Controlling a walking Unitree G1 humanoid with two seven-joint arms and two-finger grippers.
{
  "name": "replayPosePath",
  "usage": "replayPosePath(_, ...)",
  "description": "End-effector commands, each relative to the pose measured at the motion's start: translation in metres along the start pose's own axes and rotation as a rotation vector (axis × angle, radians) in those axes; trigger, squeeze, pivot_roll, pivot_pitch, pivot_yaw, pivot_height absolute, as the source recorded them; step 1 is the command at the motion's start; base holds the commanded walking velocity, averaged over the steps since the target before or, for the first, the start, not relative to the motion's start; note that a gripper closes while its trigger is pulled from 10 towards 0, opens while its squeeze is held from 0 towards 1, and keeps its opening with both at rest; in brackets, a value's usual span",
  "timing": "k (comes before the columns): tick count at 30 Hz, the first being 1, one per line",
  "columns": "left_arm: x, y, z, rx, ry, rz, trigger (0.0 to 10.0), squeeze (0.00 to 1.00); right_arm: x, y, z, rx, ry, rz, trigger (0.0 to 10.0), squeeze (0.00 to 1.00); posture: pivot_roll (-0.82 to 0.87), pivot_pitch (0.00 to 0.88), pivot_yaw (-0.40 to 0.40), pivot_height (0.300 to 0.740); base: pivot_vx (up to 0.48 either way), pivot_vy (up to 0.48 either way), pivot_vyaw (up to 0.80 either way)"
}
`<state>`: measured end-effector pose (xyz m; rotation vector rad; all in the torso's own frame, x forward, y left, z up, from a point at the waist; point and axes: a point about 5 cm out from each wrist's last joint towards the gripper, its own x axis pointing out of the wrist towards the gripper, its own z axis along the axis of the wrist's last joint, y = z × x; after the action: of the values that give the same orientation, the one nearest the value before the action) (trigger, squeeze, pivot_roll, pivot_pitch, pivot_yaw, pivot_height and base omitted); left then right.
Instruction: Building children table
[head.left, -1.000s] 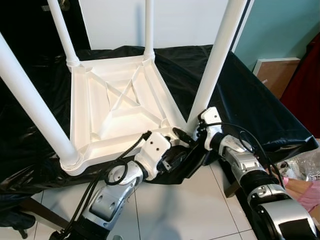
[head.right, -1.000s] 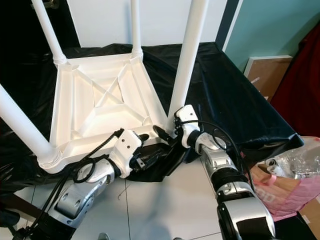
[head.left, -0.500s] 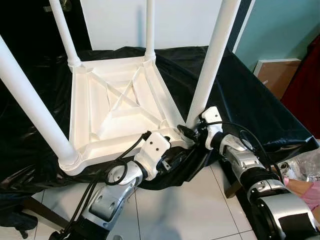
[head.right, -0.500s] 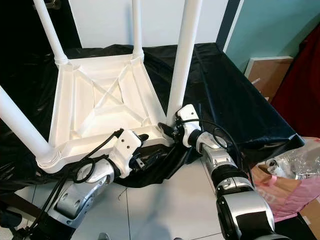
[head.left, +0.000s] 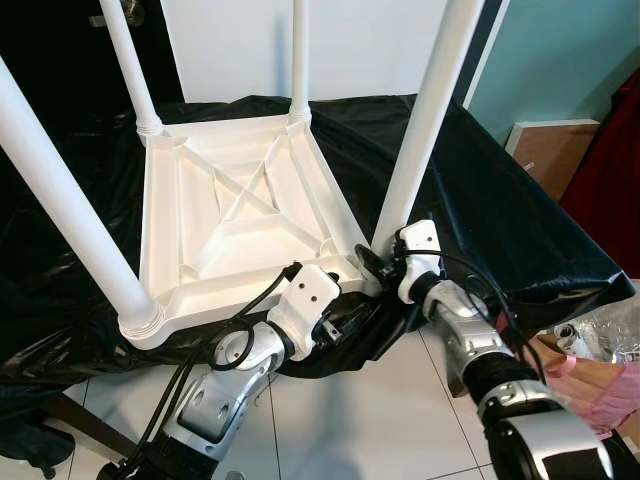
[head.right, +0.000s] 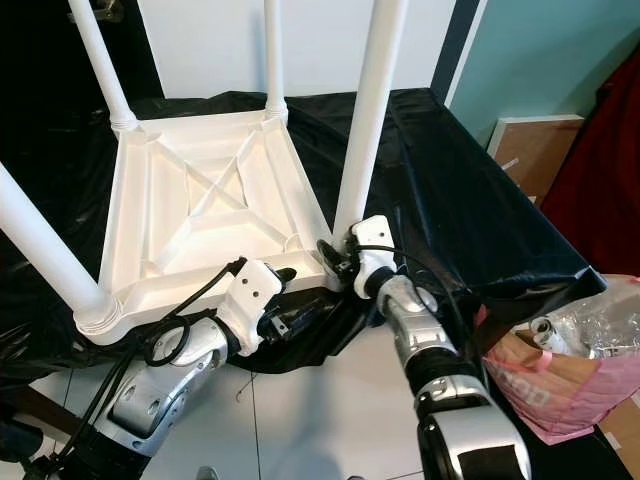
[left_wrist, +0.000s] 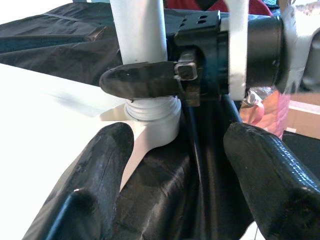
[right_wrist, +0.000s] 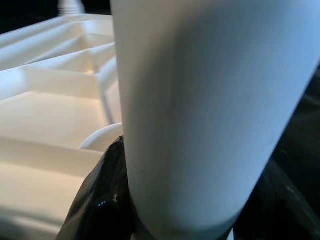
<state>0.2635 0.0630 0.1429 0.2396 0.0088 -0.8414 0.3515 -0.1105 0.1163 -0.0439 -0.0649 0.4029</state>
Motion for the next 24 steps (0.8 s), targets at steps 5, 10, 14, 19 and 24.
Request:
replayPosePath(5,0.001,-0.005,-0.001,0.006,0.003,-0.058,10.0,0.0,-0.004,0.012,-0.011,0.035,0.047,-0.183,10.0,0.0,0.03,0.042,-0.066,0.74,0.0,0.0,0.0)
replayPosePath(10,0.002,-0.006,-0.001,0.002,0.001,-0.06,10.0,0.0,-0.001,0.035,-0.011,0.089,0.045,-0.245,10.0,0.0,0.04,0.044,-0.07,0.74,0.0,0.0,0.0)
replayPosePath(14,0.001,-0.006,-0.001,-0.002,0.003,-0.055,10.0,0.0,-0.001,0.038,-0.007,0.08,0.028,-0.212,10.0,0.0,0.04,0.05,-0.072,0.74,0.0,0.0,0.0)
replayPosePath(19,-0.001,-0.005,-0.002,-0.004,0.006,-0.047,10.0,0.0,-0.002,0.038,-0.005,0.08,0.027,-0.224,10.0,0.0,0.05,0.057,-0.077,0.74,0.0,0.0,0.0)
replayPosePath(24,-0.001,-0.005,-0.001,-0.007,0.005,-0.041,10.0,0.0,-0.001,0.04,0.0,0.092,0.004,-0.209,10.0,0.16,0.04,0.062,-0.078,0.74,0.0,0.0,0.0)
